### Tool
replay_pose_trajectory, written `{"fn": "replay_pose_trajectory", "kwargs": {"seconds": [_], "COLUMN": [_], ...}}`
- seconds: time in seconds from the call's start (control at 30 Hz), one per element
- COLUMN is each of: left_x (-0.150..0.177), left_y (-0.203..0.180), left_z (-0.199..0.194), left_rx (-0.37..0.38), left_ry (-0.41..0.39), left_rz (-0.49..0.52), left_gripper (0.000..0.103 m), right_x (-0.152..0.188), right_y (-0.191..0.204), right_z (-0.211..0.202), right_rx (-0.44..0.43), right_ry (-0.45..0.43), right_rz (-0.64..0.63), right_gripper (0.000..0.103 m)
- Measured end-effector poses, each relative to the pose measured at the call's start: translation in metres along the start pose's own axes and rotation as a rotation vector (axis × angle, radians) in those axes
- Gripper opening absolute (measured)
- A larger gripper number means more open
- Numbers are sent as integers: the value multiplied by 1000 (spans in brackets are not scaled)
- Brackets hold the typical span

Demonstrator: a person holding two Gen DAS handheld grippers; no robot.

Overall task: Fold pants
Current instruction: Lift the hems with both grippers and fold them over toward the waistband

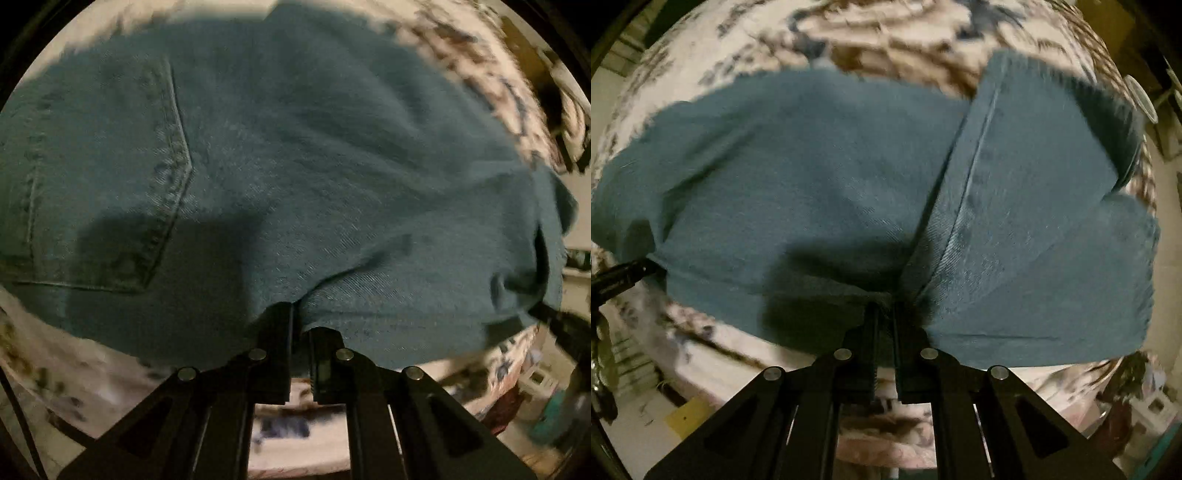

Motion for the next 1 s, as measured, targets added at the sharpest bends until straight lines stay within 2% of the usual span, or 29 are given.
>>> {"fn": "replay_pose_trajectory", "kwargs": {"seconds": [0.07,0.17,0.2,0.23,0.27,0.3,0.33,0.37,0.4,0.5,0.6,0.63,0.7,0.77,0.8,0.83,0.93,1.0], "left_x": [-4,-10,-10,-10,-7,-1,1,2,2,-4,-18,-25,-33,-41,-42,-43,-41,-38], "left_y": [-2,-5,-6,-5,-3,0,1,2,3,0,-4,-8,-13,-21,-26,-32,-50,-61], "left_z": [2,-7,-15,-24,-30,-44,-52,-60,-69,-79,-62,-55,-46,-43,-43,-43,-44,-42], "left_rx": [0,4,-1,-25,-29,-33,-51,-72,-102,-151,-183,-190,-199,-194,-190,-178,-151,-136], "left_ry": [-15,1,1,2,-6,-29,-41,-58,-88,-168,-185,-191,-202,-212,-215,-218,-219,-217], "left_rz": [-4,0,12,19,17,13,14,14,16,21,37,41,51,72,79,88,116,124], "left_gripper": [6,10,17,25,36,48,56,77,91,92,92,92,92,92,92,92,92,92], "right_x": [6,8,9,9,9,8,7,4,-3,-32,-80,-92,-114,-116,-112,-104,-60,-18], "right_y": [3,6,8,8,8,7,6,3,-1,-21,-50,-57,-70,-72,-79,-90,-131,-156], "right_z": [12,12,7,-3,-12,-24,-40,-54,-64,-74,-40,-25,12,26,20,5,-53,-74], "right_rx": [25,-3,-37,-76,-96,-106,-114,-119,-110,-38,75,104,118,198,258,270,308,310], "right_ry": [18,66,80,83,80,66,49,32,8,-42,-98,-86,-27,5,-19,-73,-226,-235], "right_rz": [-7,18,42,76,99,122,154,194,230,315,362,363,372,342,354,422,649,780], "right_gripper": [9,26,50,80,90,92,92,92,92,92,92,92,91,58,16,7,7,7]}}
Point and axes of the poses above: each gripper's, at about its wrist camera, not at the fingertips, and z roughly the way its jaws point, y to its left, x to its underside, the point moved 5 cm from there along z, roughly the way its jaws point, and after that the axes turned 14 degrees about -y, right-handed, at the moved point
